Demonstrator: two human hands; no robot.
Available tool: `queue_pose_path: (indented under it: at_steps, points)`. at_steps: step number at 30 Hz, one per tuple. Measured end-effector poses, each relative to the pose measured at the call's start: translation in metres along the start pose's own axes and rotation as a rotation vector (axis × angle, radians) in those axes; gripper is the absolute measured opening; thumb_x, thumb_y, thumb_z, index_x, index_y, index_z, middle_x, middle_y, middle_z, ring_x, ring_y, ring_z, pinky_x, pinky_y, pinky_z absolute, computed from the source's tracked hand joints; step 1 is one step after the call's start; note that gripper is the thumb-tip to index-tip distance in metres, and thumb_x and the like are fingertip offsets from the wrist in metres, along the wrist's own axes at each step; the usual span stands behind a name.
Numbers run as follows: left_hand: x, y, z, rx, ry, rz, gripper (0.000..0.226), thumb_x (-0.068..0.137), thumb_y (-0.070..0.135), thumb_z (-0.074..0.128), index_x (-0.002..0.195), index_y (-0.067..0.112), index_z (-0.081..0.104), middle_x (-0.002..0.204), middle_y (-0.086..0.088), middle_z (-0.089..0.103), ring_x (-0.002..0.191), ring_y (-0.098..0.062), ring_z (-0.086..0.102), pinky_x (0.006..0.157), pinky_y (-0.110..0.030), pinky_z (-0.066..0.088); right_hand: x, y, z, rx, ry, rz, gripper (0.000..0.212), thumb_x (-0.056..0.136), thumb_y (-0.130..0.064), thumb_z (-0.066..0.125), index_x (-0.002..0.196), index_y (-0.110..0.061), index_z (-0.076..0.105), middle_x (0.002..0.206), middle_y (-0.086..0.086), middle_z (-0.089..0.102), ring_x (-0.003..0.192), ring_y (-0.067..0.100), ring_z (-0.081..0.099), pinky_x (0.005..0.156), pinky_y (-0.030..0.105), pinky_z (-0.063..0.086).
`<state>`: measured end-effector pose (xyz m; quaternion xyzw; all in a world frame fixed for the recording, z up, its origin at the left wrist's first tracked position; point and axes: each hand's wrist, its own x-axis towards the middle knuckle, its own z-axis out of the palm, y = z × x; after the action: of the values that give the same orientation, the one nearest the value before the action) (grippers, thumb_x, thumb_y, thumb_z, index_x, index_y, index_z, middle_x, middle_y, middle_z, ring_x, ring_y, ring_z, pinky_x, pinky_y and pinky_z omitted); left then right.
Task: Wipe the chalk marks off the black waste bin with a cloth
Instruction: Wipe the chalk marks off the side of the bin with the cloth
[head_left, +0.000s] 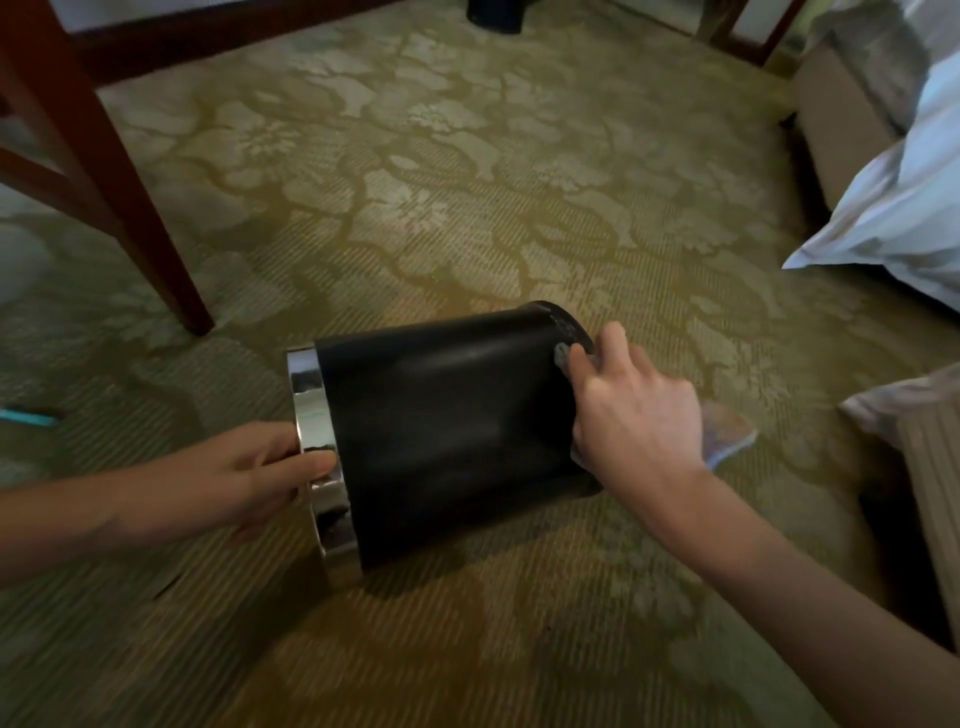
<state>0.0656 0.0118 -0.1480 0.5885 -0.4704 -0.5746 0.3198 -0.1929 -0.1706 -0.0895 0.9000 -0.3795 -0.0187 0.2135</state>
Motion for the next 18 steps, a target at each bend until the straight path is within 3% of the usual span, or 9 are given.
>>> queue_pose_path:
  at_steps: [3,5,7,9,11,13,14,16,18]
  points:
    - [-0.006,0.002,0.011,0.044,-0.016,0.022,0.042,0.088,0.059,0.052,0.124,0.038,0.057,0.078,0.006,0.072,0.046,-0.007,0.053,0.045,-0.022,0.045,-0.003,-0.037,-0.022,0.136,0.025,-0.079,0.04,0.084,-0.024,0.059,0.122,-0.013,0.051,0.118,0.008,0.04,0.096,0.022,0.053,0.056,0.032,0.039]
    - [-0.011,0.002,0.025,0.032,-0.01,0.022,0.037,0.09,0.047,0.051,0.125,0.036,0.056,0.097,0.004,0.072,0.049,-0.005,0.056,0.045,-0.02,0.046,-0.019,-0.073,-0.037,0.282,0.033,-0.242,0.049,0.077,-0.024,0.069,0.121,-0.011,0.054,0.117,0.011,0.043,0.092,0.025,0.054,0.059,0.036,0.045]
    - [-0.017,0.001,0.04,0.045,0.035,0.002,0.039,0.085,0.041,0.052,0.119,0.022,0.06,0.095,0.001,0.072,0.053,0.003,0.059,0.048,-0.013,0.047,-0.036,-0.099,-0.047,0.398,0.04,-0.42,0.063,0.06,-0.03,0.082,0.116,-0.012,0.059,0.108,0.009,0.051,0.082,0.021,0.056,0.056,0.034,0.047]
    - [-0.022,-0.005,0.053,0.165,0.079,0.043,0.04,0.085,0.04,0.051,0.113,0.015,0.063,0.093,-0.003,0.072,0.069,0.003,0.065,0.062,-0.017,0.054,-0.04,-0.096,-0.047,0.418,0.021,-0.464,0.067,0.049,-0.036,0.086,0.109,-0.02,0.063,0.098,0.003,0.056,0.074,0.017,0.057,0.051,0.028,0.044]
    - [-0.028,-0.005,0.065,0.208,0.105,0.103,0.027,0.089,0.037,0.051,0.108,0.029,0.067,0.097,0.011,0.073,0.085,0.0,0.067,0.076,-0.022,0.054,-0.037,-0.067,-0.04,0.326,-0.001,-0.355,0.06,0.051,-0.036,0.084,0.107,-0.03,0.065,0.097,-0.002,0.057,0.072,0.016,0.059,0.049,0.025,0.037]
    - [-0.031,0.001,0.07,0.211,0.083,0.105,0.027,0.091,0.033,0.056,0.084,0.057,0.066,0.08,0.036,0.066,0.076,0.011,0.063,0.064,-0.005,0.046,-0.028,-0.027,-0.032,0.197,-0.005,-0.159,0.046,0.064,-0.032,0.077,0.108,-0.036,0.065,0.099,-0.002,0.056,0.071,0.019,0.06,0.049,0.026,0.03]
    - [-0.032,0.006,0.069,0.213,0.041,0.064,0.03,0.089,0.035,0.058,0.076,0.062,0.063,0.071,0.037,0.063,0.068,0.012,0.061,0.058,-0.004,0.044,-0.023,-0.009,-0.029,0.15,-0.015,-0.067,0.037,0.072,-0.031,0.071,0.109,-0.036,0.065,0.101,-0.002,0.055,0.07,0.022,0.061,0.049,0.027,0.03]
    - [-0.027,0.011,0.058,0.12,-0.139,-0.074,0.011,0.085,0.047,0.06,0.079,0.05,0.069,0.061,0.017,0.066,0.052,0.0,0.058,0.051,-0.008,0.043,-0.017,0.009,-0.023,0.087,-0.037,0.038,0.026,0.083,-0.031,0.059,0.108,-0.031,0.066,0.101,-0.001,0.053,0.064,0.025,0.06,0.049,0.028,0.03]
    - [-0.018,0.016,0.034,0.05,-0.25,-0.14,0.024,0.085,0.053,0.061,0.097,0.034,0.07,0.064,0.004,0.066,0.051,-0.008,0.054,0.053,-0.015,0.047,-0.022,0.004,-0.02,0.076,-0.033,0.006,0.025,0.079,-0.027,0.064,0.103,-0.026,0.069,0.095,0.003,0.053,0.057,0.026,0.057,0.046,0.027,0.028]
